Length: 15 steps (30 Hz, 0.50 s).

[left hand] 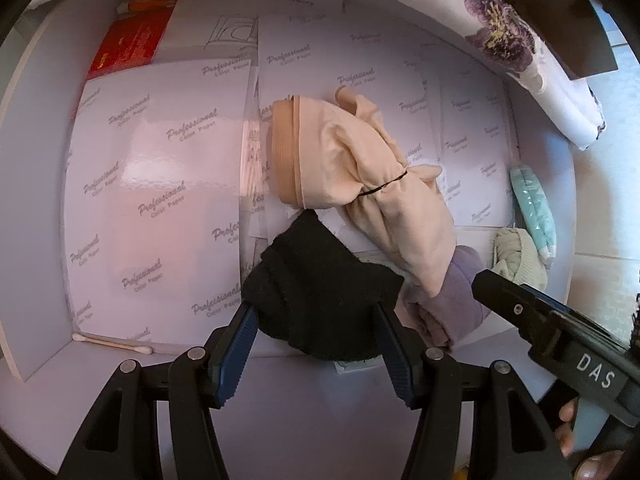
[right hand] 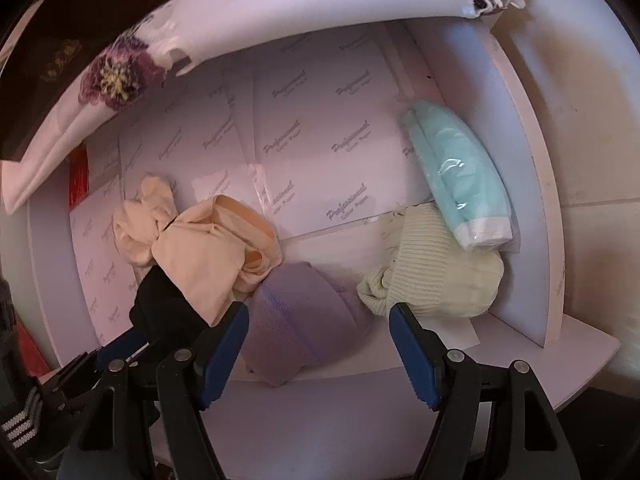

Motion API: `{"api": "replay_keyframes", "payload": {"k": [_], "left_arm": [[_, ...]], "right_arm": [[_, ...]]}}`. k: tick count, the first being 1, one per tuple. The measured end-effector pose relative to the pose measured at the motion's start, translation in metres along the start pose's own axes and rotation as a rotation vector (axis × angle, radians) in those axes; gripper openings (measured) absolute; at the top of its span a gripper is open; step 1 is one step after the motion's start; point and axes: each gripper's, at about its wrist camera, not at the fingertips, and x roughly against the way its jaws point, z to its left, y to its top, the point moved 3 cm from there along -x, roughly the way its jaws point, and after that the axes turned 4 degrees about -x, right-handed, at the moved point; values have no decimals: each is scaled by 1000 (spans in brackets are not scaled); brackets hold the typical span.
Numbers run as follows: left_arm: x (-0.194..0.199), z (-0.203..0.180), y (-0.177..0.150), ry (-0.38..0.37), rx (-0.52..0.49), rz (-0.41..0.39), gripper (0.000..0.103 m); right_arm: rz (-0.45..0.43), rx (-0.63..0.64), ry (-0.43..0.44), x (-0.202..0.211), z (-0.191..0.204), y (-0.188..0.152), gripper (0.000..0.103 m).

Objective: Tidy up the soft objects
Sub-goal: 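Grasp the black sock in the drawer with the left tool, then grasp the beige tied stocking with the right tool while the left tool holds the black sock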

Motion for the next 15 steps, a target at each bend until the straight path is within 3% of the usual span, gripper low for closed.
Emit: {"api": "replay_keyframes", "payload": {"k": [6, 9, 15], "left_arm": [[-5, 5, 3, -15, 14, 19, 60], [-10, 7, 0, -22, 2, 35, 55], [-3, 2, -1, -15, -37, 17, 34]], "right_arm": [[0, 10, -8, 3, -1, 0, 73], [-1, 16, -12, 3, -1, -1, 73], [-5, 20, -17, -3, 10, -8, 73]]}}
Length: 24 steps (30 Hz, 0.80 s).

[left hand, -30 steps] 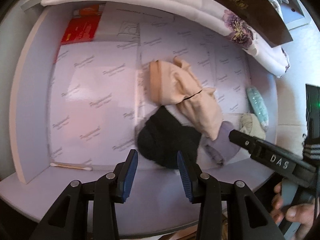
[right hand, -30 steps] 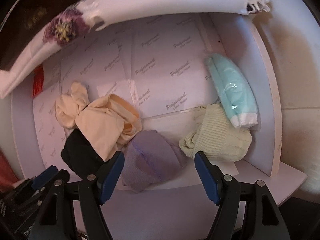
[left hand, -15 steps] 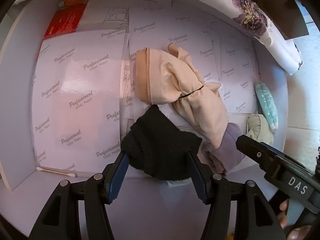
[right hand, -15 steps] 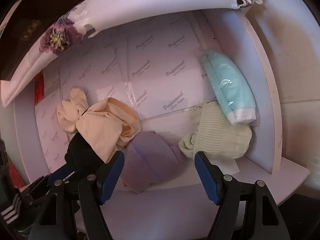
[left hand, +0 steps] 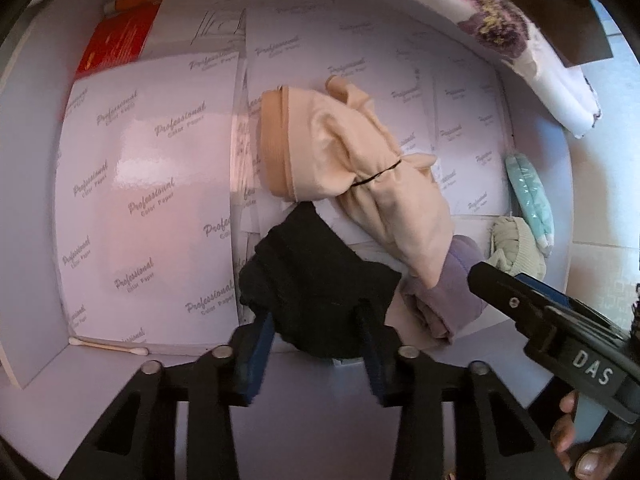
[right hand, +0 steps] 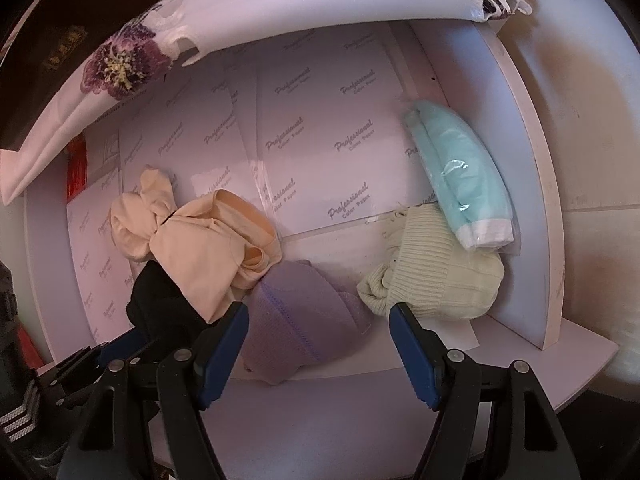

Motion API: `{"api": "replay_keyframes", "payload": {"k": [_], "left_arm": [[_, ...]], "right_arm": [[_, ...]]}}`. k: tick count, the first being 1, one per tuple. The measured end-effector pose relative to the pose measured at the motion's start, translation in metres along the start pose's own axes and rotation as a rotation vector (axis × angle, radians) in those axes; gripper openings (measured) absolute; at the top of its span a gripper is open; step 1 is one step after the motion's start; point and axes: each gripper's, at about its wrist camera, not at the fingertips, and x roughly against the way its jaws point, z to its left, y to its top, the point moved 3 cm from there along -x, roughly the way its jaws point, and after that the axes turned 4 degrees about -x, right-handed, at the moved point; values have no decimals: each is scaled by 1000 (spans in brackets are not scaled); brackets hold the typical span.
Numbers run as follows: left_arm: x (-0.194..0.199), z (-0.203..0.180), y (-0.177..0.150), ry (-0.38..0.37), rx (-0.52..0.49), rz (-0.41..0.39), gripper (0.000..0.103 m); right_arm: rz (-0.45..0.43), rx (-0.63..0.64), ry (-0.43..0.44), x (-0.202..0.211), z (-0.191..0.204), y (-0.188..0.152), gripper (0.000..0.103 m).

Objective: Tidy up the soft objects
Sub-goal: 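Grasp the beige tied stocking with the right tool while the left tool holds the black sock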

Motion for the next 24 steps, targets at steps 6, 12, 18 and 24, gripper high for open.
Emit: {"api": "replay_keyframes", "payload": {"k": [6, 12, 18, 24], "left_arm": [[22, 10, 0, 12, 20, -58, 23], [30, 29, -6, 149, -1, -81, 23], [25, 30, -6, 171, 0, -63, 25], [22, 29, -2, 148, 42, -45, 26]], "right_arm": [[-5, 5, 1, -3, 4, 0, 73], [-42, 29, 32, 5, 17, 3, 73], [-122, 145, 110, 23, 49, 6, 73], [-141, 322, 74, 19, 92, 10, 73]]}}
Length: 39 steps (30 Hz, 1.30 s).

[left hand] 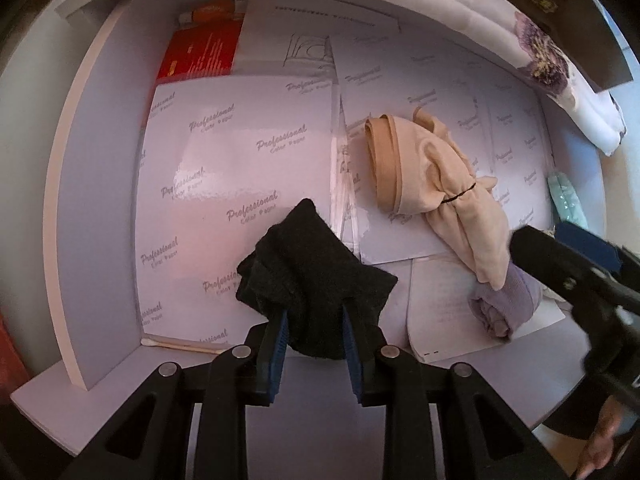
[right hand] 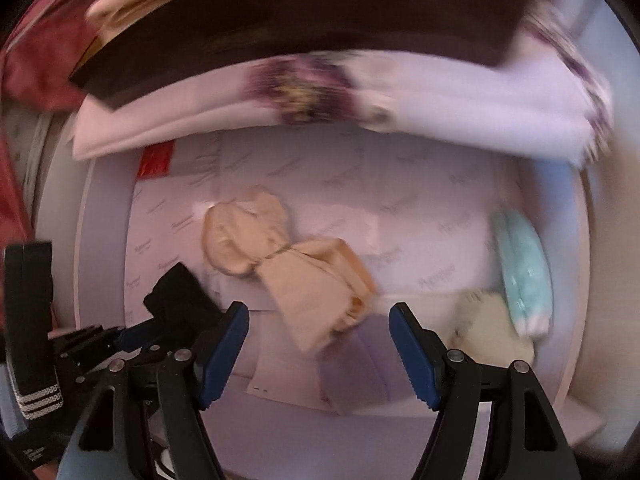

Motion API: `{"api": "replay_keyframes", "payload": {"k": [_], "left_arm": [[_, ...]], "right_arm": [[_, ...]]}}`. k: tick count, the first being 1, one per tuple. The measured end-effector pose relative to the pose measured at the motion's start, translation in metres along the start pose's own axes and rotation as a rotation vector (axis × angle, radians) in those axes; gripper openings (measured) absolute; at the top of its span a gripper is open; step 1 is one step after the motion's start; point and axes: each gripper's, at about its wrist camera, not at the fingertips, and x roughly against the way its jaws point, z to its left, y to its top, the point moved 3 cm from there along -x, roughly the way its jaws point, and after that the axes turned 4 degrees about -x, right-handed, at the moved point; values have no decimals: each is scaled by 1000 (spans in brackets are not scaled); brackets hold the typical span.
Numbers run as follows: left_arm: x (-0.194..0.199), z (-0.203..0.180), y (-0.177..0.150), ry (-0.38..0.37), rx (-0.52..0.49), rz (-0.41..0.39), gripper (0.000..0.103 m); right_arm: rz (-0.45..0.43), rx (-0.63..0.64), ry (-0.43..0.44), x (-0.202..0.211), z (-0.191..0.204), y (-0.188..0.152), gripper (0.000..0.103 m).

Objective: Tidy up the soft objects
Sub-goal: 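Grasp the beige tied stocking with the right tool while the left tool holds the black sock, then carry the black sock up into the gold tray with the left tool while the right tool holds the stocking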

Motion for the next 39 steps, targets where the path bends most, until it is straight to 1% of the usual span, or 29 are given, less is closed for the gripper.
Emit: {"api": "replay_keyframes", "payload": {"k": [2, 4, 7, 9, 10, 12, 13, 15, 17, 21, 23, 27, 30, 32, 36, 39], "left_arm": [[-5, 5, -2, -12, 12, 3, 26], [-6, 8, -2, -23, 23, 6, 27], [-6, 10, -3, -32, 33, 6, 27], [-6, 10, -3, -32, 29, 2, 27], [-6, 11, -3, -32, 29, 0, 27], [-6, 13, -4, -31, 23, -2, 27], [-6, 13, -5, -29, 21, -4, 27], [-10, 15, -6, -28, 19, -5, 27], [-10, 17, -6, -26, 19, -4, 27], [-11, 17, -6, -26, 21, -3, 27], [-10, 16, -5, -26, 23, -2, 27], [-12, 15, -3, -22, 21, -1, 27], [-13, 14, -3, -17, 13, 0, 27], [-13, 14, -3, -16, 10, 0, 27], [-14, 13, -2, -14, 8, 2, 27], [-12, 9, -2, -9, 2, -1, 27]], "right_arm": [[12, 45, -9, -7, 7, 3, 73], [28, 99, -47, -17, 16, 6, 73], [65, 141, -81, -33, 25, 8, 73], [94, 173, -109, -45, 30, 8, 67], [99, 180, -126, -49, 31, 8, 63], [121, 174, -119, -60, 33, 7, 30], [126, 169, -117, -61, 33, 7, 29], [118, 149, -105, -58, 32, 9, 20], [107, 105, -93, -50, 29, 13, 19], [118, -15, -3, -28, 18, 17, 19], [129, -46, 17, -20, 16, 15, 19], [161, -66, -28, -14, 5, -1, 20], [196, -84, -81, -29, -5, -16, 20], [197, -87, -95, -38, -8, -20, 20], [179, -62, -102, -49, 3, -21, 22], [169, -49, -104, -56, 17, -28, 24]]}}
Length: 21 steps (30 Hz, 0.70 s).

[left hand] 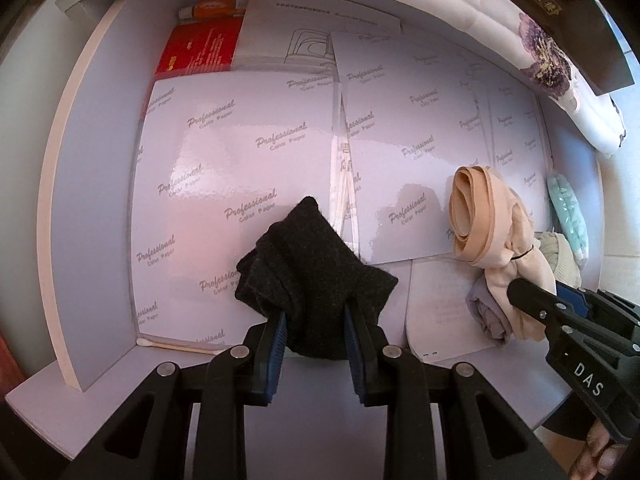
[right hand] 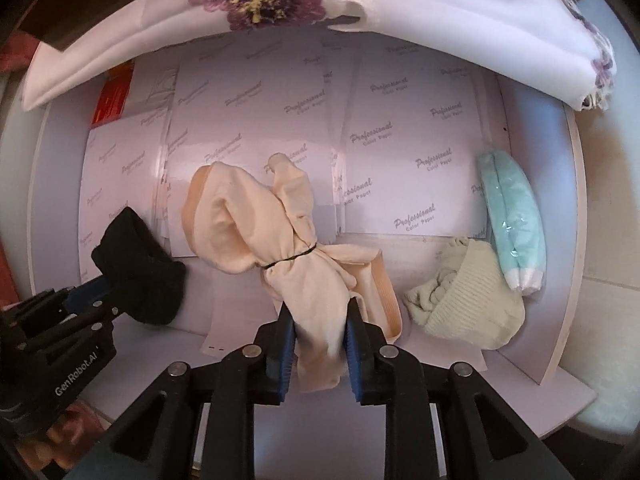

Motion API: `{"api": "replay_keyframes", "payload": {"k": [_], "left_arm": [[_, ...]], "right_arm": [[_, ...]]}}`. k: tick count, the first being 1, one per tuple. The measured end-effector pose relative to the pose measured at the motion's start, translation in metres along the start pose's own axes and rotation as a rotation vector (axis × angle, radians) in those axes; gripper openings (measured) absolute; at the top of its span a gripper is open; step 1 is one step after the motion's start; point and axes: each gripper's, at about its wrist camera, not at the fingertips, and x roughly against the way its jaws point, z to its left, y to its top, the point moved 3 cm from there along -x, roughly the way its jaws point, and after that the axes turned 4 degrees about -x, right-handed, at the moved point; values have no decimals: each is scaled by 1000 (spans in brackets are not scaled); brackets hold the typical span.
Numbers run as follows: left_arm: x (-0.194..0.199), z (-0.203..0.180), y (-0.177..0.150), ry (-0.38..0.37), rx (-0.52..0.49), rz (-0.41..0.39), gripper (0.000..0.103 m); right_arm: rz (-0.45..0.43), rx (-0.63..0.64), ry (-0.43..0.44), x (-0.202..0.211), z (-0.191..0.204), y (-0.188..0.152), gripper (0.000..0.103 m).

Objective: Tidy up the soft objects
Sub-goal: 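Carry the black sock up into the gold tray with the left tool while the right tool holds the stocking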

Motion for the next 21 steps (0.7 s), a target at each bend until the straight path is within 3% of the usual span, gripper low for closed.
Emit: {"api": "replay_keyframes", "payload": {"k": [5, 21], "left_arm": [[5, -6, 0, 6, -14, -9, 25], [39, -22, -3, 4, -45, -91, 22]], "right_arm": [[-5, 29, -15, 0, -11, -14, 25], [-13, 85, -49, -9, 14, -29, 27]]}}
